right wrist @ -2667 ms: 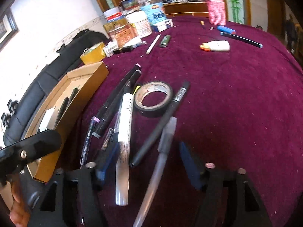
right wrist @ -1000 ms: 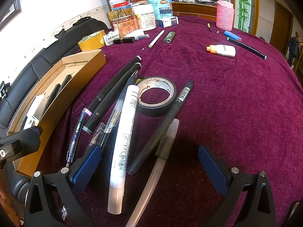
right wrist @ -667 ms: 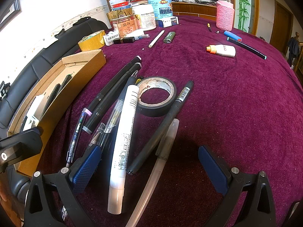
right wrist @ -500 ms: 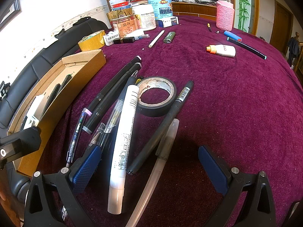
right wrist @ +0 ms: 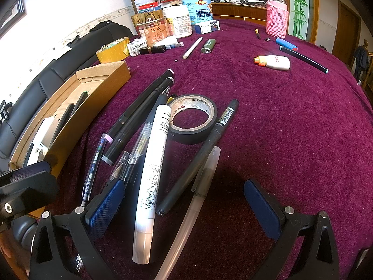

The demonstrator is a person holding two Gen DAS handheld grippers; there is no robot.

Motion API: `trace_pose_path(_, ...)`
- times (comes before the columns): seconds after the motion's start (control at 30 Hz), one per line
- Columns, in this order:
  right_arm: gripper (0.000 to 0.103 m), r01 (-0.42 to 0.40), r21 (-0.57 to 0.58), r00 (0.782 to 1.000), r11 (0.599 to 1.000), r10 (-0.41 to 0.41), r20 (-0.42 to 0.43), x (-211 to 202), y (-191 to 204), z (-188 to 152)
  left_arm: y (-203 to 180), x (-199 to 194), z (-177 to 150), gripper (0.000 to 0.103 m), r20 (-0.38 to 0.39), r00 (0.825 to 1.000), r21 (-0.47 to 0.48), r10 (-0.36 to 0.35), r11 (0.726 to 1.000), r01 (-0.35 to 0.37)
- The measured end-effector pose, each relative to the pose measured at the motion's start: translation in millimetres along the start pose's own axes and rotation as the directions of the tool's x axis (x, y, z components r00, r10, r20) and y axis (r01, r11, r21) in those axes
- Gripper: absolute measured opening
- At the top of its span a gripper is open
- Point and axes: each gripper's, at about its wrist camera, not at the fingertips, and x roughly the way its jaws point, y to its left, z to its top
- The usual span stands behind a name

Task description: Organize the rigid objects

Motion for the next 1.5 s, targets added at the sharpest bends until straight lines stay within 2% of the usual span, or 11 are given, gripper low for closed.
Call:
trace_pose_path(0.4, 0.103, 0.0, 0.0, 1.0, 1.0, 0.0, 0.0, 0.0, -0.1, 0.1, 2.4, -0.7, 1.1, 0.083, 0.005, 1.0, -0.013, 0.015, 1.0, -0.015)
trace_pose_path(0.7, 0.103, 0.0, 0.0, 1.0, 1.0, 0.0, 0.0, 0.0, -0.2, 0.1, -7.9, 4.3, 3.0, 0.083, -0.005, 1.0, 0.014, 0.021, 1.0, -0.021)
trace_pose_path(1.07, 0.103, 0.0, 0.0, 1.0, 1.0, 0.0, 0.0, 0.2, -0.2, 0.3, -9.8, 8.8, 7.3, 0.083, -0.003, 0.998, 0.0, 0.057, 0.998, -0.057)
trace_pose_path(1.5, 0.103, 0.0, 0.0, 1.0, 1.0, 0.0, 0.0, -0.3, -0.4, 0.0, -16.3, 5.2, 6.7, 0.083, 0.005, 0.998, 0.021, 0.057, 0.998, -0.057)
